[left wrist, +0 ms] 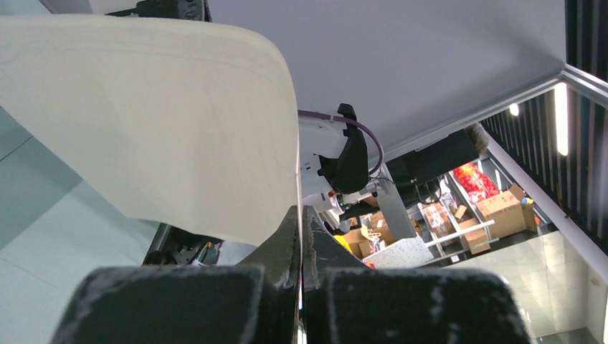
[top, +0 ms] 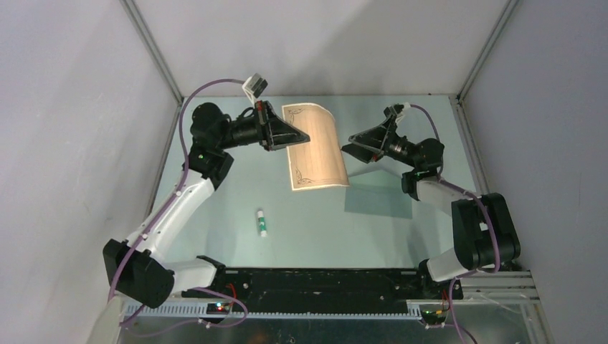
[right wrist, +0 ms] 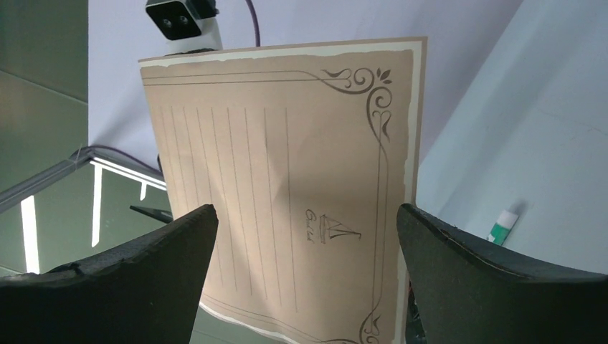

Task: Place the letter into the envelope and seal it
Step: Fold the letter.

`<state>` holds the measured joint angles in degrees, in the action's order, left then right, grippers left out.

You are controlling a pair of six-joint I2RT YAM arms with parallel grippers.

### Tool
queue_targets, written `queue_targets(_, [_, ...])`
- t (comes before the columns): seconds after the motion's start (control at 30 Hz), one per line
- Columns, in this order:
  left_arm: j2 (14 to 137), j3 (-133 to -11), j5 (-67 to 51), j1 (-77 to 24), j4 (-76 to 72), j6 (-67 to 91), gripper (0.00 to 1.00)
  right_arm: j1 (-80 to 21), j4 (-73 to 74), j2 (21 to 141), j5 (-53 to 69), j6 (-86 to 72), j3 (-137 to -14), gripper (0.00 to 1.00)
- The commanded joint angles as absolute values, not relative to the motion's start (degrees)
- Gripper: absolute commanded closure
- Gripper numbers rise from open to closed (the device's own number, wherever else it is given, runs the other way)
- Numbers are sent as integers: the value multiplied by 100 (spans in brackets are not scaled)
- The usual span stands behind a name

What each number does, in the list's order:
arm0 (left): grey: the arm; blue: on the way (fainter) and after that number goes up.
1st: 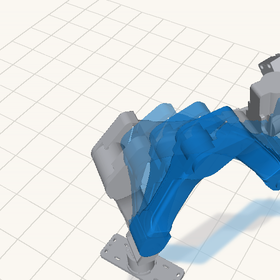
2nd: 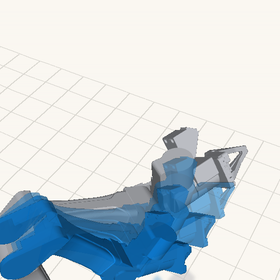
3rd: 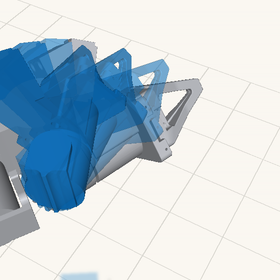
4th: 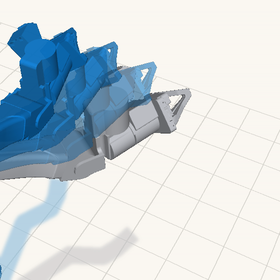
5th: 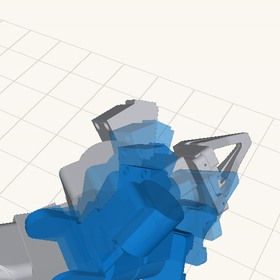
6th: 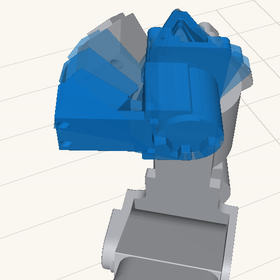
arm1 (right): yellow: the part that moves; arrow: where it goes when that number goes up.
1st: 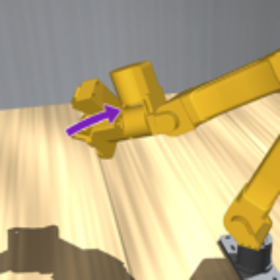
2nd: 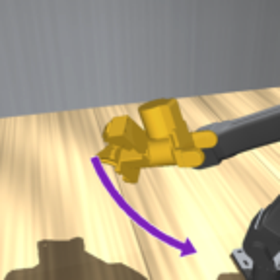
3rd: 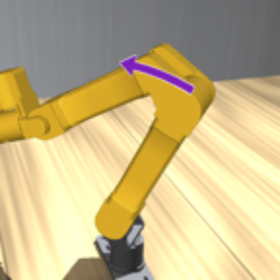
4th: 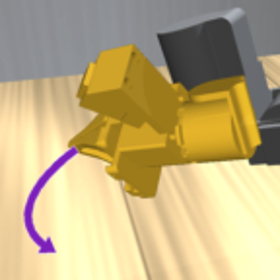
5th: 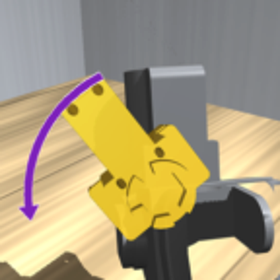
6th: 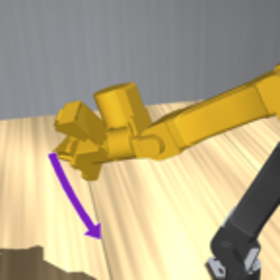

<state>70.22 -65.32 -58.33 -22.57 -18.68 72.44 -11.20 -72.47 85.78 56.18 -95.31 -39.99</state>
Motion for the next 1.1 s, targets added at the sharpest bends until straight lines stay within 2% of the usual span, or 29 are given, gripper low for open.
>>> queue_targets(0.0, [6838,-6865,-5980,-2245,-2004,7150,100,-1181,-7349,8623,5672,-9330,-4087,1])
queue_targets(0.27, [6846,-7002,-6052,-2241,-2106,7198,100,-1182,-7434,8696,5793,-9330,-4044,0])
queue_targets(0.4, [6832,-7071,-5972,-2241,-1783,6942,100,-1194,-8015,8796,5714,-9632,-4039,1])
queue_targets(0.53, [6867,-7019,-5968,-2244,-1656,6866,100,-1207,-8386,8766,5733,-9817,-4069,8])
queue_targets(0.63, [6939,-7037,-5969,-2234,-1410,6736,100,-1212,-8390,8637,5788,-9797,-4064,24])
queue_targets(0.67, [6946,-7050,-5975,-2237,-1329,6621,100,-1212,-8388,8571,5790,-9779,-4062,32])
queue_targets(0.7, [6975,-7054,-5976,-2235,-1194,6563,100,-1206,-8386,8544,5798,-9768,-4068,37])
queue_targets(0.73, [6994,-7046,-5990,-2233,-1155,6459,100,-1201,-8365,8493,5804,-9730,-4068,46])
queue_targets(0.77, [7018,-7047,-5996,-2228,-1025,6317,100,-1197,-8349,8474,5819,-9110,-4069,51])
queue_targets(0.87, [7039,-7163,-6012,-2177,-435,5950,100,-1161,-8233,8454,5843,-9670,-4034,71])
queue_targets(0.93, [7054,-7236,-6012,-2138,-170,5726,100,-1147,-8111,8449,5826,-9610,-3990,74])
queue_targets(1.07, [7074,-7259,-6043,-2115,-43,5612,100,-1178,-7623,8416,5820,-9273,-3969,73])
